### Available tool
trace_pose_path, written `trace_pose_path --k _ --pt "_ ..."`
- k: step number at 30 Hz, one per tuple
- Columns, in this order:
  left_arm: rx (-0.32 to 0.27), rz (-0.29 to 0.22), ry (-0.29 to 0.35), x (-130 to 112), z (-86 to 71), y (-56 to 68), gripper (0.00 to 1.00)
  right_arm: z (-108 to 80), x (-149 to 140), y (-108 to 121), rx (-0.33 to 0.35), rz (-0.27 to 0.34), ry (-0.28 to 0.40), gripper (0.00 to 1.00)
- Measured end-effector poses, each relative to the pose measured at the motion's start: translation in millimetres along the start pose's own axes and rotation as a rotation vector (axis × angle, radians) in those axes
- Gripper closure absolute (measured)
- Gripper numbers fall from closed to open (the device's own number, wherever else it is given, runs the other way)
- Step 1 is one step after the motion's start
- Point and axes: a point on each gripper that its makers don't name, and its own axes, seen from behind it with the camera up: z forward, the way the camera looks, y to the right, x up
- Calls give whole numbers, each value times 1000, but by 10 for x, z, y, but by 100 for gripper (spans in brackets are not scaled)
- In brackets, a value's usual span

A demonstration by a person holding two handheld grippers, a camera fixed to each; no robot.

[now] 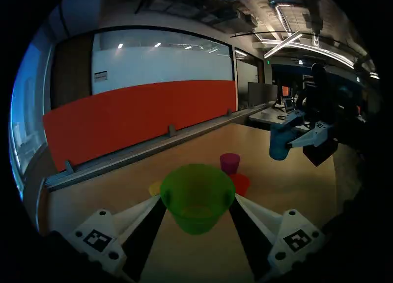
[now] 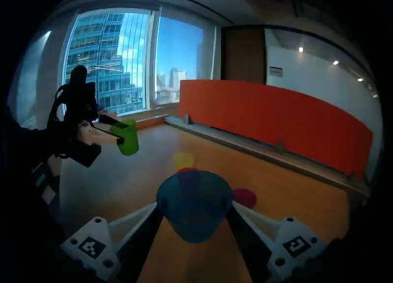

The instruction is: Pour water

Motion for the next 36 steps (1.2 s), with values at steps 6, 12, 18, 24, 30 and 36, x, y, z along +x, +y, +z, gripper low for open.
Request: trace_pose_path --k 6,12,18,24,30,36 --pt "8 -3 24 98 -47 -10 15 -22 140 -1 -8 2 50 12" --pt "9 -2 47 187 -68 -15 15 -22 249 5 -10 5 89 12" --pt "13 1 75 298 -84 -27 14 -28 336 5 -17 -6 117 12" --pt "11 -15 97 359 -92 -42 14 -15 377 -12 -18 -4 138 12" --pt "16 -13 107 382 -101 -61 14 -2 410 -17 -16 5 152 11" --pt "15 -16 122 416 -111 -58 14 4 439 2 -21 1 153 12"
